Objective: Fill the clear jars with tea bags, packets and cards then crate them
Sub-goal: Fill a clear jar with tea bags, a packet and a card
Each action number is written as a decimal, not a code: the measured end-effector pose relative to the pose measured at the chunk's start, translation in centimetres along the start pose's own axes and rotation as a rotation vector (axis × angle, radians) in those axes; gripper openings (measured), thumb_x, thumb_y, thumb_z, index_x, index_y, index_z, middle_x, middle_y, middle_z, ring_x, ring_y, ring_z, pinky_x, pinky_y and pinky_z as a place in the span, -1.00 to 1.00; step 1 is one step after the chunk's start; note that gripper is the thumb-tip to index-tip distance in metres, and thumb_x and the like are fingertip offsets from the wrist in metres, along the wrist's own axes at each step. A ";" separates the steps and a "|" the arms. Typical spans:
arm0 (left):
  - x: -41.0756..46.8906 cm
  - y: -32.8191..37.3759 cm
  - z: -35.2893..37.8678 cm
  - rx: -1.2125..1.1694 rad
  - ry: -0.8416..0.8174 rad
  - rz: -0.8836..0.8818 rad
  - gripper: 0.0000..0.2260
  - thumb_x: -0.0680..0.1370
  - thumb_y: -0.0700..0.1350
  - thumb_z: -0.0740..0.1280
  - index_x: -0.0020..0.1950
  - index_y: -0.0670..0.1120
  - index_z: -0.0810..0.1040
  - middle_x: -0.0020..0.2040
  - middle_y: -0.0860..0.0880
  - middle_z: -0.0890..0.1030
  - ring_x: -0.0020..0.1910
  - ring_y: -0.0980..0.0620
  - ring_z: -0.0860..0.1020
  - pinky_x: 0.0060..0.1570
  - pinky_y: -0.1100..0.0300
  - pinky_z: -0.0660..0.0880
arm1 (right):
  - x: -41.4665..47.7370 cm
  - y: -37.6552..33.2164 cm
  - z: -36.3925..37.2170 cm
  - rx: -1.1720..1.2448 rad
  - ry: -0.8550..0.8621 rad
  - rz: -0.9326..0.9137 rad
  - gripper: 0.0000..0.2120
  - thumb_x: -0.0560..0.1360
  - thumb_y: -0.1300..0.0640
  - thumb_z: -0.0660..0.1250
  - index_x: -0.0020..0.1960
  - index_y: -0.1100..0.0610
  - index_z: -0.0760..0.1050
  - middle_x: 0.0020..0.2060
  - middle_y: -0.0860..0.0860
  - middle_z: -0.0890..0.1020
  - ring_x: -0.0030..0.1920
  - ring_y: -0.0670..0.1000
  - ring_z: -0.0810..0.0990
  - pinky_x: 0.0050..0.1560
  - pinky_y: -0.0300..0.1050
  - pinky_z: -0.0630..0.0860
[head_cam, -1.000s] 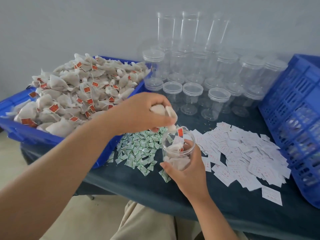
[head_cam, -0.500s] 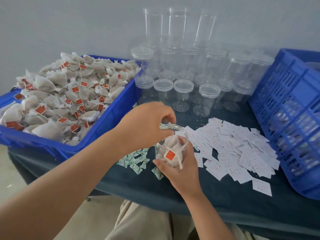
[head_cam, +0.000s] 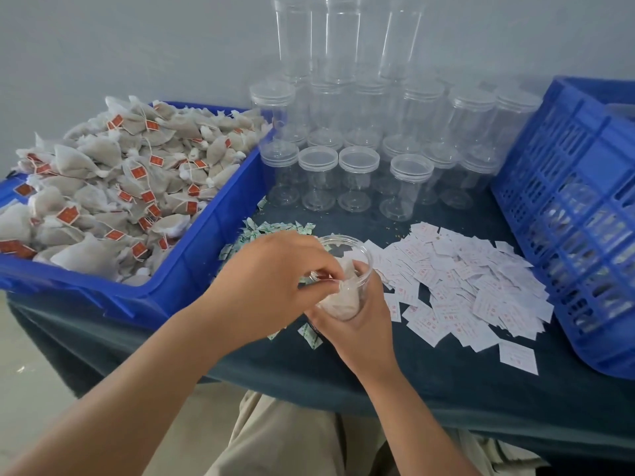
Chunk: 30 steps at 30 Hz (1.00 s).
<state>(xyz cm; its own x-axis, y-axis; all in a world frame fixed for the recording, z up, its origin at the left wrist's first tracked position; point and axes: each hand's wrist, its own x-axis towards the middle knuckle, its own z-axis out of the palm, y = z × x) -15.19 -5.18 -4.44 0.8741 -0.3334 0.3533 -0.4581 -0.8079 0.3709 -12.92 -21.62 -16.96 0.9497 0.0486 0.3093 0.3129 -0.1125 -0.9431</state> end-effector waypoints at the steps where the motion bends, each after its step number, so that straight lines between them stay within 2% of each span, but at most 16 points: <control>1: 0.3 0.0 0.1 -0.039 0.002 -0.010 -0.91 0.60 0.08 0.43 0.04 0.17 0.73 -0.10 0.23 0.64 -0.03 0.22 0.55 0.00 0.20 0.49 | 0.0 0.0 0.0 0.013 0.006 0.007 -0.28 0.30 -0.08 0.72 0.23 -0.53 0.38 0.12 -0.29 0.67 0.11 -0.21 0.69 -0.02 -0.43 0.56; 3: 1.0 -0.1 0.3 -0.155 0.017 -0.065 -0.91 0.61 0.06 0.44 0.01 0.14 0.75 -0.12 0.20 0.68 -0.05 0.18 0.61 -0.01 0.13 0.54 | 0.1 0.1 -0.1 0.032 0.020 0.027 -0.31 0.28 -0.15 0.72 0.22 -0.48 0.39 0.12 -0.20 0.69 0.11 -0.08 0.71 0.09 -0.13 0.67; 5: 1.7 -0.3 0.2 -0.238 0.038 -0.149 -0.94 0.58 0.09 0.48 0.04 0.21 0.72 -0.11 0.25 0.69 -0.10 0.20 0.64 -0.08 0.18 0.55 | 0.1 0.2 -0.2 0.041 0.008 0.033 -0.31 0.28 -0.16 0.71 0.25 -0.41 0.41 0.14 -0.12 0.69 0.15 0.02 0.72 0.17 0.14 0.68; 7: 2.5 -0.5 -0.5 -0.156 -0.081 -0.187 -0.93 0.55 0.14 0.49 0.01 0.26 0.68 -0.07 0.36 0.66 -0.12 0.30 0.61 -0.15 0.28 0.49 | 0.0 0.0 -0.2 0.016 -0.012 0.000 -0.27 0.27 -0.16 0.72 0.28 -0.43 0.40 0.18 -0.14 0.68 0.21 0.01 0.70 0.22 0.08 0.66; 9: 3.6 -0.6 -1.5 0.029 -0.367 -0.158 -0.91 0.58 0.18 0.43 0.03 0.25 0.71 0.01 0.38 0.66 -0.02 0.35 0.60 0.01 0.23 0.53 | -0.2 0.0 -0.1 -0.043 -0.045 -0.031 -0.20 0.25 -0.18 0.72 0.33 -0.45 0.37 0.24 -0.18 0.66 0.29 -0.04 0.66 0.27 -0.11 0.60; 11: 4.5 -0.7 -2.2 0.115 -0.541 -0.130 -0.83 0.62 0.18 0.38 0.12 0.23 0.73 0.09 0.34 0.69 0.06 0.32 0.61 0.17 0.18 0.55 | -0.3 0.2 -0.1 -0.060 -0.070 -0.034 -0.17 0.24 -0.20 0.72 0.37 -0.41 0.36 0.25 -0.19 0.65 0.32 -0.06 0.64 0.28 -0.16 0.58; 12: 4.9 -0.8 -2.5 0.060 -0.517 -0.118 -0.83 0.63 0.16 0.38 0.14 0.21 0.74 0.09 0.33 0.70 0.02 0.35 0.62 0.13 0.25 0.55 | -0.3 0.3 -0.1 -0.062 -0.066 -0.038 -0.17 0.23 -0.20 0.72 0.36 -0.41 0.36 0.24 -0.20 0.65 0.31 -0.07 0.64 0.27 -0.18 0.58; 14: 5.2 -1.0 -2.7 -0.198 -0.258 -0.133 -0.88 0.63 0.10 0.42 0.06 0.19 0.76 -0.03 0.31 0.72 -0.23 0.41 0.60 -0.15 0.49 0.48 | -0.2 0.3 -0.2 -0.055 -0.026 -0.062 -0.20 0.24 -0.18 0.72 0.32 -0.47 0.36 0.21 -0.24 0.64 0.27 -0.11 0.65 0.20 -0.34 0.54; 16: 4.8 -1.9 -2.5 -0.418 0.129 -0.242 -0.92 0.60 0.09 0.45 -0.06 0.18 0.74 -0.16 0.25 0.72 -0.36 0.36 0.56 -0.28 0.50 0.45 | 0.0 0.1 -0.2 -0.039 0.035 -0.071 -0.24 0.26 -0.18 0.71 0.31 -0.43 0.38 0.21 -0.25 0.64 0.26 -0.11 0.65 0.18 -0.38 0.52; 17: 4.3 -2.6 -2.1 -0.427 0.238 -0.324 -0.92 0.59 0.10 0.46 -0.07 0.18 0.72 -0.19 0.23 0.71 -0.34 0.33 0.57 -0.30 0.46 0.47 | 0.0 0.1 -0.2 -0.042 0.075 -0.070 -0.25 0.26 -0.20 0.70 0.32 -0.41 0.38 0.22 -0.25 0.64 0.26 -0.11 0.65 0.19 -0.37 0.53; 18: 3.7 -3.6 -1.5 -0.360 0.248 -0.402 -0.93 0.58 0.11 0.46 -0.08 0.18 0.71 -0.20 0.22 0.70 -0.31 0.31 0.58 -0.28 0.40 0.50 | 0.0 0.1 -0.2 -0.048 0.115 -0.068 -0.25 0.26 -0.21 0.69 0.32 -0.40 0.37 0.22 -0.27 0.63 0.27 -0.12 0.64 0.21 -0.35 0.53; 19: 3.0 -4.7 -0.6 -0.247 0.154 -0.464 -0.93 0.58 0.12 0.45 -0.06 0.19 0.69 -0.18 0.21 0.69 -0.27 0.28 0.61 -0.22 0.30 0.55 | 0.0 0.1 -0.2 -0.048 0.149 -0.061 -0.25 0.26 -0.22 0.69 0.32 -0.40 0.37 0.22 -0.28 0.62 0.27 -0.13 0.63 0.22 -0.32 0.54; 21: 1.1 -6.4 1.7 -0.022 -0.172 -0.507 -0.93 0.58 0.16 0.44 0.01 0.22 0.67 -0.11 0.23 0.66 -0.16 0.25 0.62 -0.05 0.14 0.62 | 0.0 0.1 -0.2 -0.021 0.195 -0.033 -0.28 0.26 -0.20 0.69 0.29 -0.38 0.39 0.20 -0.26 0.64 0.24 -0.11 0.65 0.23 -0.15 0.60; 24: -2.2 -6.9 5.4 0.019 -0.443 -0.368 -0.69 0.53 0.28 0.45 0.23 0.26 0.62 0.03 0.27 0.55 -0.03 0.30 0.53 0.03 0.25 0.51 | 0.1 0.2 -0.4 0.026 0.222 0.003 -0.35 0.27 -0.16 0.69 0.24 -0.30 0.43 0.15 -0.22 0.66 0.19 -0.08 0.68 0.21 0.00 0.64; 26: -3.9 -6.7 7.6 -0.049 -0.417 -0.298 -0.67 0.49 0.31 0.46 0.21 0.27 0.61 0.05 0.29 0.47 0.02 0.30 0.47 0.00 0.33 0.41 | 0.2 0.1 -0.4 0.030 0.231 0.020 -0.37 0.27 -0.16 0.68 0.22 -0.31 0.43 0.14 -0.23 0.66 0.18 -0.09 0.68 0.20 -0.08 0.62; 30: -5.3 -6.0 9.5 -0.088 -0.173 -0.342 -0.85 0.53 0.20 0.48 -0.09 0.22 0.54 -0.01 0.24 0.49 0.04 0.23 0.43 0.02 0.22 0.41 | 0.3 0.1 -0.3 0.035 0.243 0.037 -0.40 0.28 -0.17 0.67 0.21 -0.31 0.44 0.13 -0.26 0.66 0.17 -0.15 0.67 0.12 -0.34 0.55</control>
<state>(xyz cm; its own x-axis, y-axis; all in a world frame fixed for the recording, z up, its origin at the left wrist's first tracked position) -15.48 -3.18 -16.72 0.9896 -0.1353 0.0492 -0.1412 -0.8443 0.5169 -12.65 -21.93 -16.89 0.9366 -0.1960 0.2905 0.2810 -0.0751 -0.9568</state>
